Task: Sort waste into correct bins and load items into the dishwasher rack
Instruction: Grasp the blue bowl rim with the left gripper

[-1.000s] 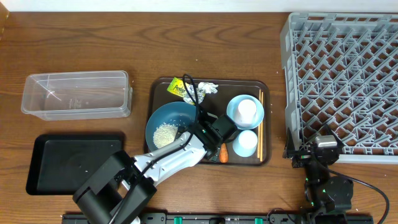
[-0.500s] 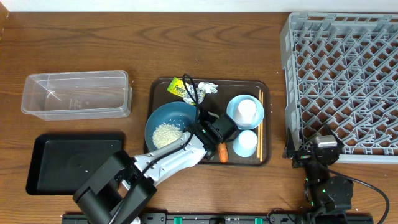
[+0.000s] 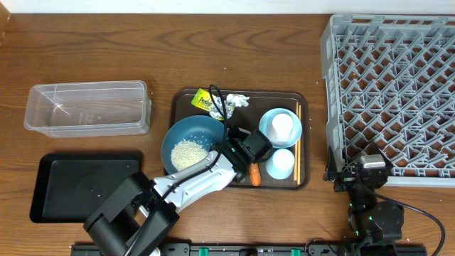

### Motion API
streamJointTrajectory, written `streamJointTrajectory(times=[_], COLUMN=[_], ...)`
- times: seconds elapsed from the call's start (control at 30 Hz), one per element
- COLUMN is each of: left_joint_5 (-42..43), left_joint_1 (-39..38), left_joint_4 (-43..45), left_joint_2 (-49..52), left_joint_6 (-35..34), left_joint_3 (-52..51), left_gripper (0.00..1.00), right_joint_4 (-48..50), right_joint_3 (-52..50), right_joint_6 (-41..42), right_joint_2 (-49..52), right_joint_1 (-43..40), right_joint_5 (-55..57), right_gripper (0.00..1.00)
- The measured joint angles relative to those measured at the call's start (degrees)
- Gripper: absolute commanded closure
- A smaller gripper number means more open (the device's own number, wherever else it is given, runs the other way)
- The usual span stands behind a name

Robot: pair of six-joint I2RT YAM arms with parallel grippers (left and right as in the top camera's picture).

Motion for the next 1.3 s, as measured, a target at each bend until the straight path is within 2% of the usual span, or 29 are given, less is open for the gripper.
streamJointTrajectory(times=[0.17, 0.3, 0.67, 1.3], left_joint_5=[0.17, 0.42, -0.66, -1.64], left_joint_1=[0.0, -0.11, -0.2, 0.04], left_joint_4=[0.02, -0.28, -2.29, -8.46], left_joint_2=[0.0, 0.0, -1.25, -14.03], left_joint_6=[0.76, 1.86, 3.48, 2.93], left_joint_3=[0.0, 0.0, 0.55, 0.55], left_gripper=[0.81, 0.94, 0.93, 0.94], right_joint_4=[0.0, 0.0, 0.0, 0.0], right_joint_3=[0.0, 0.0, 0.0, 0.0], right_joint_6=[0.0, 0.0, 0.0, 0.0], right_joint_2=[0.0, 0.0, 0.0, 0.0], right_joint_1=[0.0, 0.0, 0.0, 0.0], right_joint_5=[0.0, 0.0, 0.0, 0.0], right_gripper=[0.01, 0.01, 0.01, 0.01])
